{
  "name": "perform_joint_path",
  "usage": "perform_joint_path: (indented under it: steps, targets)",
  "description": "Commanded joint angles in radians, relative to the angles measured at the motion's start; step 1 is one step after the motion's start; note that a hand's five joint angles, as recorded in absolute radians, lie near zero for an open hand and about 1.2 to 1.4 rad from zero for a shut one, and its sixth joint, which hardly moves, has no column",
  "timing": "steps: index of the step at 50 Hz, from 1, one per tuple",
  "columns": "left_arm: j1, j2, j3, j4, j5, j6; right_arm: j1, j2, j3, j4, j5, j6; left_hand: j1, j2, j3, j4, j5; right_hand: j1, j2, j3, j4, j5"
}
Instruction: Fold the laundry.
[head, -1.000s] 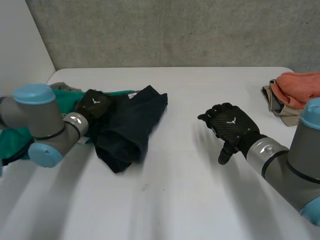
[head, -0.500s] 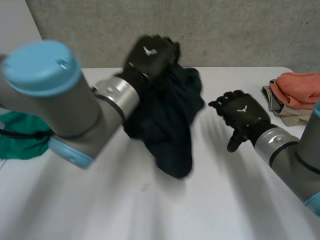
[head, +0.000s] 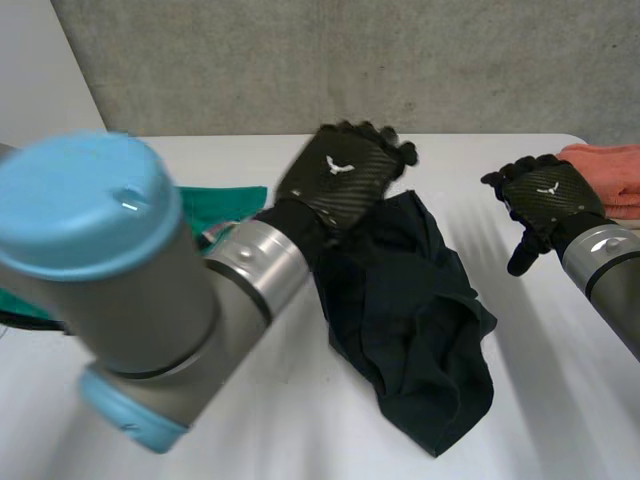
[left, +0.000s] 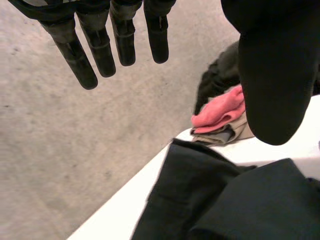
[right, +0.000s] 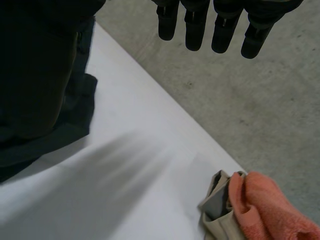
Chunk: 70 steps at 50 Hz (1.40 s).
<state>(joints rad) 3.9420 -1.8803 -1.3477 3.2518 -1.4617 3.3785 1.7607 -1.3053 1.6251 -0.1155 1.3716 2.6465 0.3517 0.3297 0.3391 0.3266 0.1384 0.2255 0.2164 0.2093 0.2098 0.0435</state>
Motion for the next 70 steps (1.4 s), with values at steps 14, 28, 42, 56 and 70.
perform_joint_path:
  steps: [14,28,42,56,70]
  targets:
    - [0.189,-0.244,0.142,-0.066,0.139,0.199,0.0,-0.068,-0.085,0.358,-0.003,0.013,-0.082,-0.06,-0.07,-0.057,-0.044,-0.051,-0.042,-0.035,-0.035,-0.043]
    - [0.197,-0.638,0.479,-0.027,0.259,0.242,0.066,-0.046,0.067,0.355,-0.025,0.069,-0.08,-0.058,-0.067,-0.055,-0.041,-0.051,-0.042,-0.035,-0.035,-0.043]
    - [0.184,-0.689,0.536,0.196,0.074,0.234,0.128,0.009,0.072,0.165,-0.025,0.113,1.045,1.067,1.057,1.07,1.083,1.171,1.18,1.187,1.186,1.178]
    - [0.249,-0.401,0.401,0.259,-0.032,0.196,0.175,-0.089,0.068,0.295,-0.144,0.119,1.045,1.067,1.057,1.07,1.083,-0.051,-0.042,-0.035,-0.035,-0.043]
    - [0.224,-0.257,0.426,0.371,0.122,-0.033,0.0,-0.213,0.001,0.286,-0.146,0.113,1.045,1.067,1.057,1.07,1.083,-0.051,-0.042,-0.035,-0.035,-0.043]
